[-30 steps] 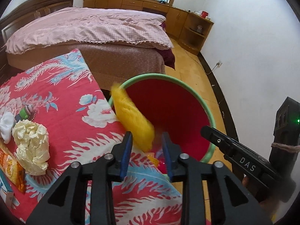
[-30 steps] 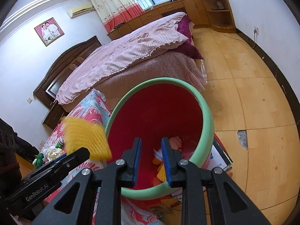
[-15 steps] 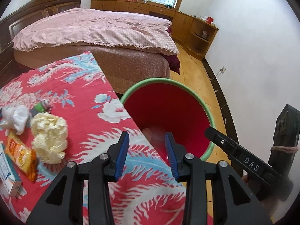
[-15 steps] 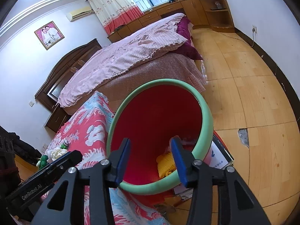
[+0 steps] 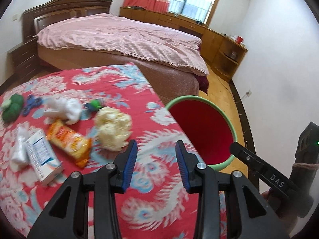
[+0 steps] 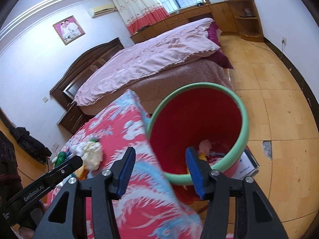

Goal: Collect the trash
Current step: 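Move both open tools back over the table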

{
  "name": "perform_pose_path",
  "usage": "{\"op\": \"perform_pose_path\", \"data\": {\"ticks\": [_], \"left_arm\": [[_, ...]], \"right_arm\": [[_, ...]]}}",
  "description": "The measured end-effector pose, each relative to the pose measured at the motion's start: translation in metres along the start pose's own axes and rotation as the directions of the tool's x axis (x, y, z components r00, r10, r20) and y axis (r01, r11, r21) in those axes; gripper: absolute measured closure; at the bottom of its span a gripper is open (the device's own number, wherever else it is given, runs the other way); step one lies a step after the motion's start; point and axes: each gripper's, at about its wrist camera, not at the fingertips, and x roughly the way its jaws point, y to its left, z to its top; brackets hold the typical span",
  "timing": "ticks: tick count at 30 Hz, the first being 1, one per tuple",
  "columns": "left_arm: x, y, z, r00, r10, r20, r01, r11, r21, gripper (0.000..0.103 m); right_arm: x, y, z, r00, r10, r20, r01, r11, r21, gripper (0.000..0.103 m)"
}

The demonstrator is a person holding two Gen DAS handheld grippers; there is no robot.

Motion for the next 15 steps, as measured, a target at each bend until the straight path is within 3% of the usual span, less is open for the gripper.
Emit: {"op": "perform_pose_path", "data": {"ticks": [15], "left_arm": [[-0.07,0.072,-0.023,0.987,0.13,0.09,-0.116,0.982,-0.15,0.063]], "right_arm": [[-0.009,0.092,-0.04,0.99,0.122,-0.063,-0.131,0.98,-0.152,0.043]]}}
